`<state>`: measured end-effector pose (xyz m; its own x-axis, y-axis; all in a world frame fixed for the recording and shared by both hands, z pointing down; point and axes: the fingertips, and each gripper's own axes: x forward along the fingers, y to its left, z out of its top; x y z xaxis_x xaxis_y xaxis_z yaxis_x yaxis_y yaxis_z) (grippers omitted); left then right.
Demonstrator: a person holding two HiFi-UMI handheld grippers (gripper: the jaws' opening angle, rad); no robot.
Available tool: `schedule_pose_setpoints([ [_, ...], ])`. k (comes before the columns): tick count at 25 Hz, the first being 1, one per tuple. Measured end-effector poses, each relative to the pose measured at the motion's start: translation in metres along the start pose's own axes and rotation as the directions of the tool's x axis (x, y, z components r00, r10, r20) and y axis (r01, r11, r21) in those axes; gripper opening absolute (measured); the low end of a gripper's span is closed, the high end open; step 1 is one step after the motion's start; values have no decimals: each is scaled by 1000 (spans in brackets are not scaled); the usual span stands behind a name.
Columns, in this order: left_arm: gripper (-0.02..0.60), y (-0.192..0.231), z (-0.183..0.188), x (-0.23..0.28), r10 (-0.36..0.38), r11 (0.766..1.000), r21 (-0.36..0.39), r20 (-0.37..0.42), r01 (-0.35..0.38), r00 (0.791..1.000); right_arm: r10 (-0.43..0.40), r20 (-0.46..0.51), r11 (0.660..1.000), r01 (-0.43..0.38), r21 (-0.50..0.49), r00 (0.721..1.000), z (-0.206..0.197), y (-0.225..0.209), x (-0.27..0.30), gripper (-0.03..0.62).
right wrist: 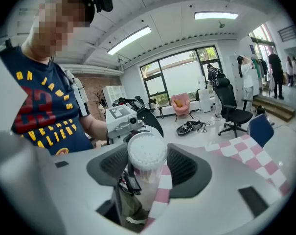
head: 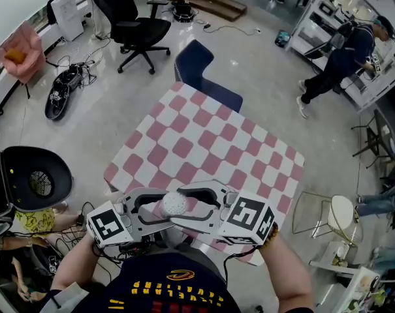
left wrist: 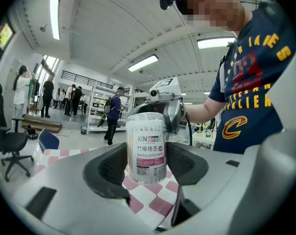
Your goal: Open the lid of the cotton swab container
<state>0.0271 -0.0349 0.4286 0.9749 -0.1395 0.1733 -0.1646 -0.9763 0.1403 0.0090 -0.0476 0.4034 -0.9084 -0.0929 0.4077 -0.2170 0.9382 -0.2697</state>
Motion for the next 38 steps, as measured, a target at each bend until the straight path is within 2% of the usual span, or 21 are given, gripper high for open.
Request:
schedule_pose_setpoints([
  [2,252,-2,-6,0,0,998,70,-24,1,1000,60,32,990,-64,127,998,1,2,-1,252],
  [4,252,-2,-9,-1,-2,994,108,-31,5,1000,97,66,970,-109,216,993,2,2,-2,252],
  [8,252,-4,-5,0,-2,997,81,-3,2,1000,107,114,954,-134,267,988,7,0,-4,252],
  [11,252,-2,-7,-1,9,998,60,2,-9,1000,46,176,958,-94,273,983,20,-12,-9,252],
  [16,252,-2,-13,-7,23,998,52,-3,-23,1000,-136,257,954,57,293,957,37,-51,-26,252],
  [22,252,-2,-11,-11,35,998,48,15,-36,999,-217,274,926,109,361,937,30,-84,-20,252],
  [26,252,2,-15,-17,64,998,24,28,-64,998,-232,295,907,97,409,927,29,-90,-12,252],
  [29,252,10,-17,-24,121,993,-5,40,-120,992,-269,354,899,102,425,896,42,-88,-24,252],
  [33,252,23,-19,-34,220,975,-32,61,-219,974,-367,428,869,140,474,826,49,-91,-55,250],
  [37,252,34,-23,-36,298,954,-45,55,-296,953,-469,435,827,210,522,769,36,-93,-78,249],
  [38,252,36,-24,-36,311,950,-46,55,-309,949,-489,427,819,231,526,760,30,-92,-81,216],
])
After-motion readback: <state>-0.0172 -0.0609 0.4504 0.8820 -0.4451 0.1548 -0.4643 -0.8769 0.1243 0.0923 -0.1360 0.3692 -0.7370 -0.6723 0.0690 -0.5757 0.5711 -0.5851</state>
